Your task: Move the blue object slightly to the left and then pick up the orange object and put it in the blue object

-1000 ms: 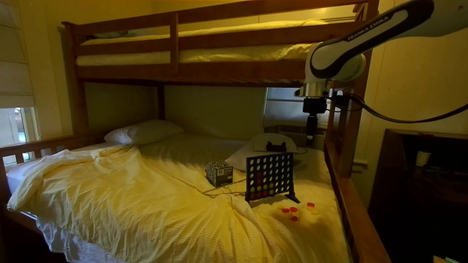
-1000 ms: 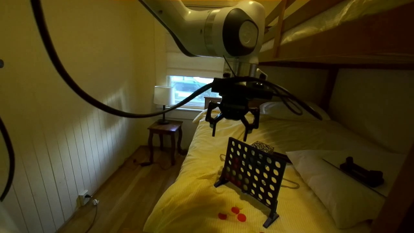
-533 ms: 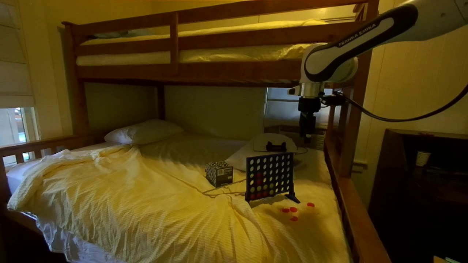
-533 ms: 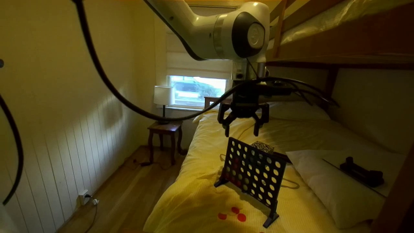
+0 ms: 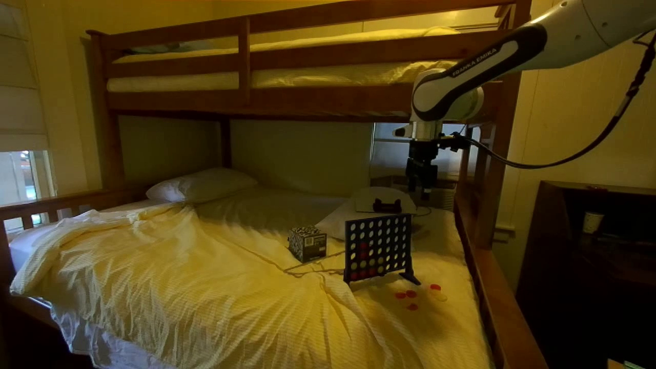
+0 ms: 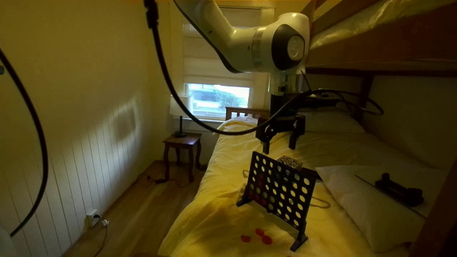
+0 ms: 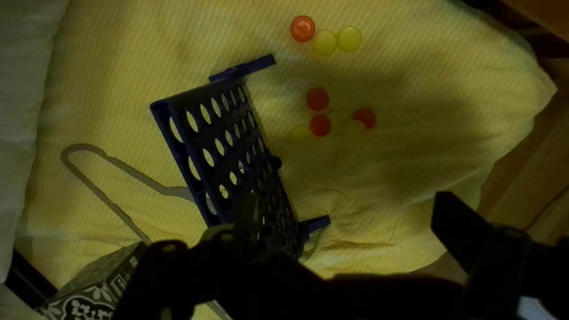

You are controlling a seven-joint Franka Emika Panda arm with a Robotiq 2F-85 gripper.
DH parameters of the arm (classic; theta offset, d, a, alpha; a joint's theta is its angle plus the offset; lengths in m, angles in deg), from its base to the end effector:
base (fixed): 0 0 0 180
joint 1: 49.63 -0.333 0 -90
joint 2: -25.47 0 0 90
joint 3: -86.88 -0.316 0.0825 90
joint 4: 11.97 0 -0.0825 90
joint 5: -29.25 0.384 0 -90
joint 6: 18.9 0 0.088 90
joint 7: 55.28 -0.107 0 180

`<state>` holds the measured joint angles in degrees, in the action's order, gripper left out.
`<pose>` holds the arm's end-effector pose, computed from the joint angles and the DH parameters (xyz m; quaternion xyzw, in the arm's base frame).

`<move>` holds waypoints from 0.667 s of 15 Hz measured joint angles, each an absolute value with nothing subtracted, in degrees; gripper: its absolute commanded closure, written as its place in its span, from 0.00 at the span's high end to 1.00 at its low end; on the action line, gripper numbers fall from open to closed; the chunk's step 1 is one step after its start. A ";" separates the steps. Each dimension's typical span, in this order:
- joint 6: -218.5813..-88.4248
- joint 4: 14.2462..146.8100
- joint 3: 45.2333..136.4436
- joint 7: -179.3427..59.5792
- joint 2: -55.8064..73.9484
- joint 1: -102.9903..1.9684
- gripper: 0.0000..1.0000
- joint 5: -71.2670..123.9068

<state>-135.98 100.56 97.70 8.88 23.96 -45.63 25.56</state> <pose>0.5490 -0.1482 0.4638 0.9020 0.4297 0.0006 0.0413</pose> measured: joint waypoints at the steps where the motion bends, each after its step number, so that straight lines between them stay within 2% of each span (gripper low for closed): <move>1: -136.10 99.76 97.43 9.33 23.02 -45.42 1.00 25.56; 10: -138.21 94.59 94.95 10.91 15.61 -43.23 1.00 30.48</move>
